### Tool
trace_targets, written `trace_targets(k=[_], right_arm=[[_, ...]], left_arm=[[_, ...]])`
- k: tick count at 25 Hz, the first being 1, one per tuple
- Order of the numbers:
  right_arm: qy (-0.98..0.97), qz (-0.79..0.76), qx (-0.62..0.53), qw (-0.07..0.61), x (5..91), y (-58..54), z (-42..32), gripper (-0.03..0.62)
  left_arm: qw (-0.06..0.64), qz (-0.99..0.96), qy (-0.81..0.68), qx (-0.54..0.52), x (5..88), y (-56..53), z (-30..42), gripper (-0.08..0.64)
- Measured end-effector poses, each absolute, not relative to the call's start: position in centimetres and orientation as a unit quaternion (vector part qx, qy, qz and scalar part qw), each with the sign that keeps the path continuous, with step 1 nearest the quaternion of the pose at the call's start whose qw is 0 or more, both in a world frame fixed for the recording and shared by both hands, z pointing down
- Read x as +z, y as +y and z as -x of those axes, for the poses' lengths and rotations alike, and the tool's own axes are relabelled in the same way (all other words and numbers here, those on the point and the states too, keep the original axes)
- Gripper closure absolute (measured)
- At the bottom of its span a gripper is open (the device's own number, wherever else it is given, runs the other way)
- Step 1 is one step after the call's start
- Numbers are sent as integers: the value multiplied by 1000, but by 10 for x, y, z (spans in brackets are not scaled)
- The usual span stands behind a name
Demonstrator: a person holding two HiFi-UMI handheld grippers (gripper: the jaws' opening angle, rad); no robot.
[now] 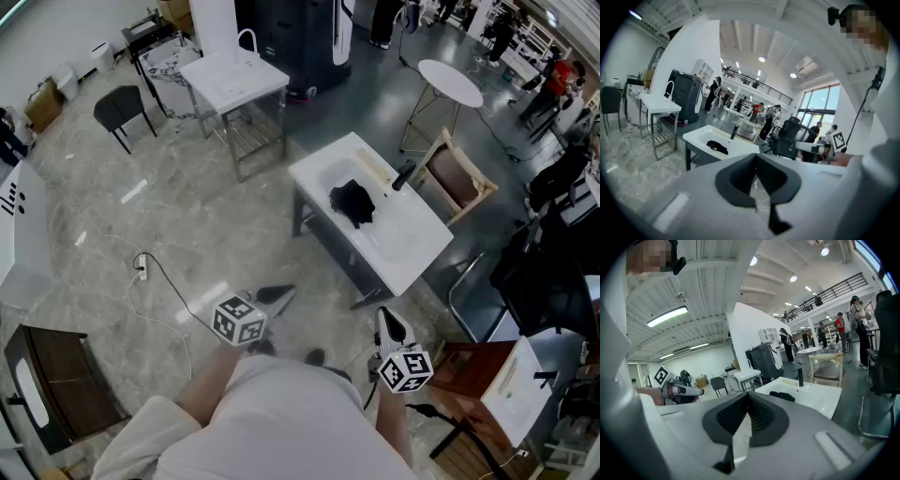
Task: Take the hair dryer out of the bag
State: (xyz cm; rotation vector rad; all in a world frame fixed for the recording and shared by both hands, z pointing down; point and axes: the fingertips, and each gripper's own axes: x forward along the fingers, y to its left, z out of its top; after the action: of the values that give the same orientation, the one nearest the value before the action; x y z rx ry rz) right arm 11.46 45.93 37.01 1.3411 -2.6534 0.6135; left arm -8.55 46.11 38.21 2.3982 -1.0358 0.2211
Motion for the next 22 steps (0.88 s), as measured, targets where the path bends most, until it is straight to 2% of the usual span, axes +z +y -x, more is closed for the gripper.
trace_targets(k=[22], right_arm=[[-879, -422, 212, 57, 380, 457, -147, 588]], left_arm=[[262, -877, -393, 90, 389, 465, 48, 561]])
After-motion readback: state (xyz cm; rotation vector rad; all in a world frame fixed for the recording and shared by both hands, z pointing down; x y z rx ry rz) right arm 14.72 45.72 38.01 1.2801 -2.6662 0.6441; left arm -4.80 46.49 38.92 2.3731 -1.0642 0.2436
